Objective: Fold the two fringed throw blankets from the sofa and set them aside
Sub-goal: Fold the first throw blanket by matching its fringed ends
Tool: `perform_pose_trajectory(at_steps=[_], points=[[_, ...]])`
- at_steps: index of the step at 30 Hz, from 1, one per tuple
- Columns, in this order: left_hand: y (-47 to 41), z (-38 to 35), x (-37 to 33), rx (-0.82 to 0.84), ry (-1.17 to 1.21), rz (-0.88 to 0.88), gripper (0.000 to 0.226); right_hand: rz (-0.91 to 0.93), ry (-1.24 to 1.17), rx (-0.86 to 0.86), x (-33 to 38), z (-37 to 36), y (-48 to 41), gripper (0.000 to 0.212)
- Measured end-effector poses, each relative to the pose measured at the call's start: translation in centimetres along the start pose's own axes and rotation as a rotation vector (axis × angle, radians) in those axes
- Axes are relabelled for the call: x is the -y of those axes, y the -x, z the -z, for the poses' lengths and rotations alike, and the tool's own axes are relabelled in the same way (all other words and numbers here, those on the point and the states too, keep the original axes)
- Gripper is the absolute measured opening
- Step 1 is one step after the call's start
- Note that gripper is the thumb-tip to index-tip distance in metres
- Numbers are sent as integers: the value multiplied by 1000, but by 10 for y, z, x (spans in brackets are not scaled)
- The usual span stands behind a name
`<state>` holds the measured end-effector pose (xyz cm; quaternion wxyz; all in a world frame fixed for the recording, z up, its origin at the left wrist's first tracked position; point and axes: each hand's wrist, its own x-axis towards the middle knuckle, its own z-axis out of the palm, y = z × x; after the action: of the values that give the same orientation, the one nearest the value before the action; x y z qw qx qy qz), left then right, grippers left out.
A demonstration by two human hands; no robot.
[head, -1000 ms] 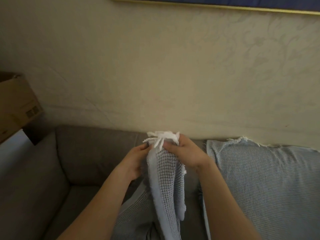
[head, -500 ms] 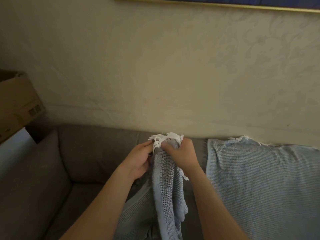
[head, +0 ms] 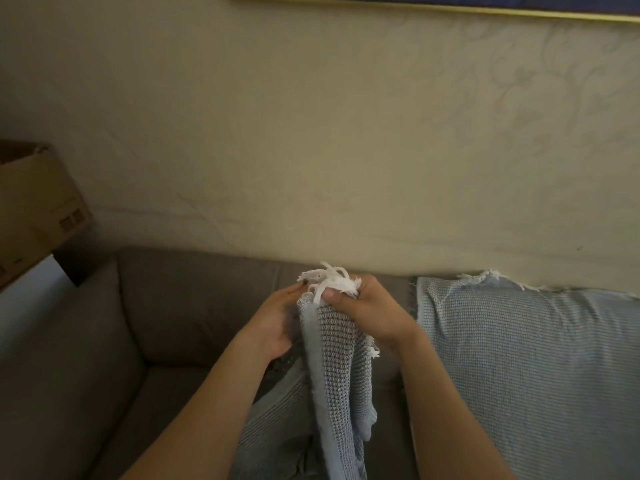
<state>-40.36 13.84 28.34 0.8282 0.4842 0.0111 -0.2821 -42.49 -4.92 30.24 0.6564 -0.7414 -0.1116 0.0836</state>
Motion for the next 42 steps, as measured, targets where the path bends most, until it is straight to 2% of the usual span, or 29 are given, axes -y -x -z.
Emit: perform_pose_trajectory(at_steps=[2, 4, 6, 7, 11, 14, 18, 23, 27, 29, 32, 36, 40, 42], points=[[-1, -1, 4, -34, -31, 42, 30, 18, -108, -66, 4, -3, -2, 18], [-5, 0, 9, -77, -124, 34, 27, 18, -192, -268, 3, -9, -9, 14], [-7, -1, 12, -111, -145, 20, 20, -3, -131, -454, -5, -9, -18, 16], [-8, -1, 12, -132, -144, 19, 15, -3, -67, -492, -11, -9, -22, 20], [-8, -3, 13, -180, -136, 15, 8, 15, 69, -512, -24, -12, -25, 21], [-6, -9, 17, -187, -57, -3, 17, 44, 87, -545, -23, -18, -22, 8], [-3, -18, 17, -181, 19, -40, 26, 30, 82, -574, -25, -28, -18, 9], [7, -25, 16, -91, -49, -101, 28, 32, 117, -600, -25, -30, -15, 13], [8, -22, 21, -144, -90, -170, 28, -3, 68, -710, -25, -29, -17, 12], [7, -22, 22, -194, -101, -207, 23, -2, 38, -704, -24, -28, -16, 14], [6, -20, 22, -261, -201, -289, 19, 11, 40, -676, -25, -25, -14, 15], [0, -13, 19, -401, -377, -379, 12, -53, 63, -734, -33, -15, -18, 28], [-6, -11, 6, -386, -564, -442, 12, -14, 162, -682, -35, -2, -24, 30], [-13, -11, -4, -430, -612, -472, 16, 1, 258, -679, -34, 1, -28, 46]])
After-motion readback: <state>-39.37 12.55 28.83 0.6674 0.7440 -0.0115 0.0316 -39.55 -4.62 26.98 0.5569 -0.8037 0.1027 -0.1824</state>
